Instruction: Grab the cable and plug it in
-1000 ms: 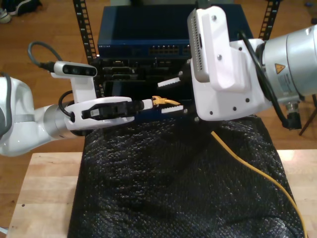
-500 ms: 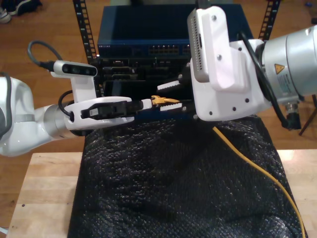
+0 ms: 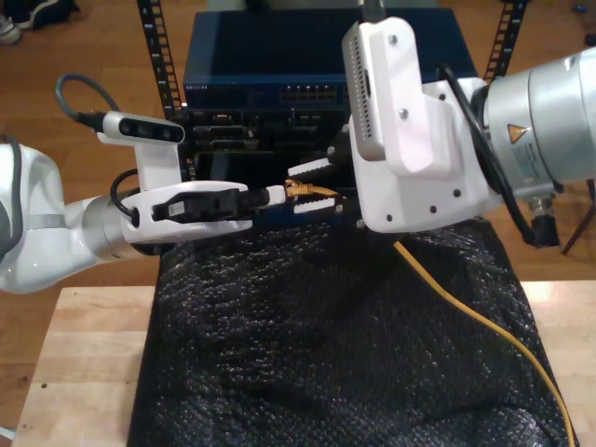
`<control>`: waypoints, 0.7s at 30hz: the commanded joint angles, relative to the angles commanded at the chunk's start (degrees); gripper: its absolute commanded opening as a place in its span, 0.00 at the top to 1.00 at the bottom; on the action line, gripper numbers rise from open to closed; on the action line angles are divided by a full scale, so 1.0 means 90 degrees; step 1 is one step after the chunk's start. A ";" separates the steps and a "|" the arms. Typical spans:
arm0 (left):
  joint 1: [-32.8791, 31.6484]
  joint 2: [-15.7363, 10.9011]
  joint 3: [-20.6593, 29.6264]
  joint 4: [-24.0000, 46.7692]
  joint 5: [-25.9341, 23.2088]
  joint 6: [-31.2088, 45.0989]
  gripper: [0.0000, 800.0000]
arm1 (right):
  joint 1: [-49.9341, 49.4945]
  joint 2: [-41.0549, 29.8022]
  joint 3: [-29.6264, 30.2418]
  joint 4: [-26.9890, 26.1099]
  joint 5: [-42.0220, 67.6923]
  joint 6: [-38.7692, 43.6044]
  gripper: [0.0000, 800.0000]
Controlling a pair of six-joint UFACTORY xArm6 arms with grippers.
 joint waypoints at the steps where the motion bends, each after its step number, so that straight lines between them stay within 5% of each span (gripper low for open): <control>1: 0.0000 -0.0010 0.0000 0.0000 0.0000 0.0000 0.97 | 0.0000 0.0000 0.0000 -0.0010 0.0000 0.0000 0.70; 21: 0.0010 -0.0010 0.0010 0.0000 0.0020 0.0000 0.97 | 0.0000 0.0059 -0.0010 0.0010 -0.0010 0.0000 0.75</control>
